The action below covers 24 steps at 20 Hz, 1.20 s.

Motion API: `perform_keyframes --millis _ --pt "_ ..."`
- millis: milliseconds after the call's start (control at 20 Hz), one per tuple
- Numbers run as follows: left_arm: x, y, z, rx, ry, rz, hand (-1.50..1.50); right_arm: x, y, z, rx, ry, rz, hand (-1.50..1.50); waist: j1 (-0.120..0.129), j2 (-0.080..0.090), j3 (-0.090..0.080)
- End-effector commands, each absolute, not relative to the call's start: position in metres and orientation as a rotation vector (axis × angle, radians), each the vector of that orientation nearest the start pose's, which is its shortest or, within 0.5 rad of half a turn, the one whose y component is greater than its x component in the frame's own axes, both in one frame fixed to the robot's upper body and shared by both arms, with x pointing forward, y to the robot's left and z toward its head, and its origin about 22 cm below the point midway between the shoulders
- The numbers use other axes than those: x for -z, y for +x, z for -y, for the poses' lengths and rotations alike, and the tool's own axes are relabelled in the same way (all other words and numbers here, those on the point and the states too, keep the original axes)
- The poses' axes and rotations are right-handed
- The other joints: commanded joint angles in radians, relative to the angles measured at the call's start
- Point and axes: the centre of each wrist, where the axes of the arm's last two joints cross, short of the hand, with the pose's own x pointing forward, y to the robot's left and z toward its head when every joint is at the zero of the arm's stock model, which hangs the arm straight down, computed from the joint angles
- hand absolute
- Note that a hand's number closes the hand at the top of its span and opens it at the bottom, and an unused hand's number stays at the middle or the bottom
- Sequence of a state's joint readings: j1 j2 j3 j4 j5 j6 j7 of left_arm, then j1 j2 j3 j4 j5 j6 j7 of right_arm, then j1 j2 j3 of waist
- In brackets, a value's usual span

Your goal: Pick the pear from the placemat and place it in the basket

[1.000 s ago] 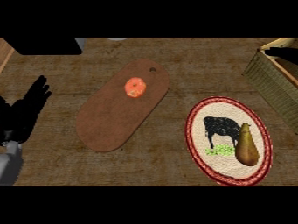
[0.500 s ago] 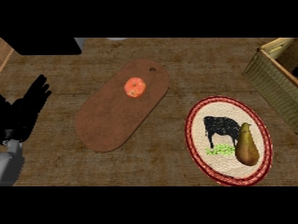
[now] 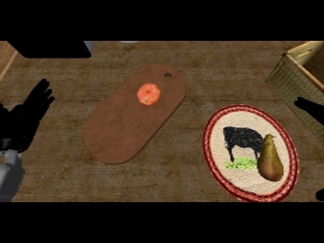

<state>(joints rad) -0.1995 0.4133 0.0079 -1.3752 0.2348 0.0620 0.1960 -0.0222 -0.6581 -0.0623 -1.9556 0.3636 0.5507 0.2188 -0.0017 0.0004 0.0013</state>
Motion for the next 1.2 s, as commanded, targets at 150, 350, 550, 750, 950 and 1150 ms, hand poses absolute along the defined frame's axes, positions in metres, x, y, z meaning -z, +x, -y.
perform_keyframes --millis 150,350,550,750,950,1150 --pt "-0.037 0.287 -0.327 0.072 0.201 1.391 0.0 -0.101 0.254 0.325 -1.053 -0.551 1.4 -1.5 0.007 0.001 -0.001" --pt "-0.029 0.277 -0.318 0.084 0.182 1.382 0.0 -0.08 0.268 0.314 -1.107 -0.591 1.337 -1.5 0.008 0.0 -0.001" --pt "-0.039 0.29 -0.293 0.074 0.171 1.389 0.0 -0.061 0.281 0.303 -1.16 -0.592 1.248 -1.5 0.008 0.0 -0.001" --pt "-0.029 0.29 -0.322 0.076 0.183 1.378 0.0 -0.035 0.273 0.309 -1.202 -0.613 1.191 -1.5 0.004 0.0 -0.001" --pt "-0.034 0.288 -0.297 0.059 0.18 1.386 0.0 -0.026 0.271 0.325 -1.202 -0.591 1.185 -1.5 0.003 -0.001 -0.001" --pt "-0.048 0.275 -0.327 0.061 0.186 1.39 0.0 -0.04 0.268 0.332 -1.191 -0.588 1.214 -1.5 0.003 -0.001 -0.001"
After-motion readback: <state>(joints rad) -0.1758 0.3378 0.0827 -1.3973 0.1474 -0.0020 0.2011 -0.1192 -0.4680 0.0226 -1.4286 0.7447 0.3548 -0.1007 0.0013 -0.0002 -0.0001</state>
